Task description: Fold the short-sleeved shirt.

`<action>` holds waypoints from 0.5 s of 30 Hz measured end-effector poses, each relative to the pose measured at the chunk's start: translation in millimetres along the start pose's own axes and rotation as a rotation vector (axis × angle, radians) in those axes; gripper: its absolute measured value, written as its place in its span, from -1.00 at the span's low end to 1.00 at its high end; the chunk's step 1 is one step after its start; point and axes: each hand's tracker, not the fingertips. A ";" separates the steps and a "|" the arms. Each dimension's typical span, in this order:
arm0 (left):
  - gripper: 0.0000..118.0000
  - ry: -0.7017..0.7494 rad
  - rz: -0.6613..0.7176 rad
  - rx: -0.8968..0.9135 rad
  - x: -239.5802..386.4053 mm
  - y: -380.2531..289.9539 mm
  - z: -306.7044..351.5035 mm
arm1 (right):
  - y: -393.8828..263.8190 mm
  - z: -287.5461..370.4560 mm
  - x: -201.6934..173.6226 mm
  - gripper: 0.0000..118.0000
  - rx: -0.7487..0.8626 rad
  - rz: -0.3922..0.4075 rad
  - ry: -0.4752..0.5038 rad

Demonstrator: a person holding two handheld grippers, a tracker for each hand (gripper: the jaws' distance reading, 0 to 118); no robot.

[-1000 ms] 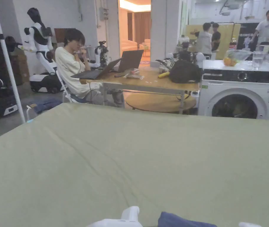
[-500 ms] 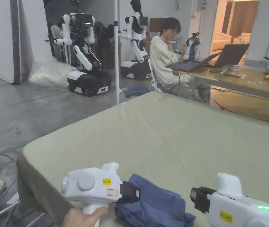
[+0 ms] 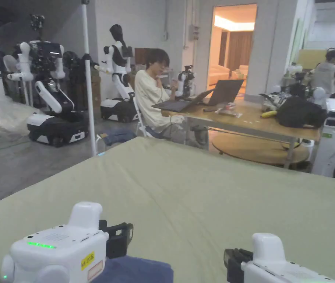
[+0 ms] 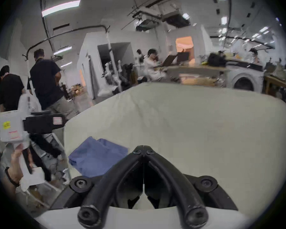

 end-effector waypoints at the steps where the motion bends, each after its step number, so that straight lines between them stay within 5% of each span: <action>1: -0.06 -0.019 -0.040 0.029 23.1 3.6 4.1 | 1.4 16.5 10.7 -1.00 0.028 0.006 -0.035; 7: -0.25 -0.207 -0.068 0.151 154.1 22.5 -1.1 | 4.3 138.5 76.1 -1.00 0.129 0.060 -0.261; 11: -1.00 -0.180 -0.207 0.163 227.8 25.9 -16.9 | -5.4 197.0 110.1 -1.00 0.204 0.087 -0.506; 15: -1.00 -0.324 -0.127 0.189 245.6 29.3 -12.2 | -10.7 230.6 131.8 -1.00 0.222 0.052 -0.595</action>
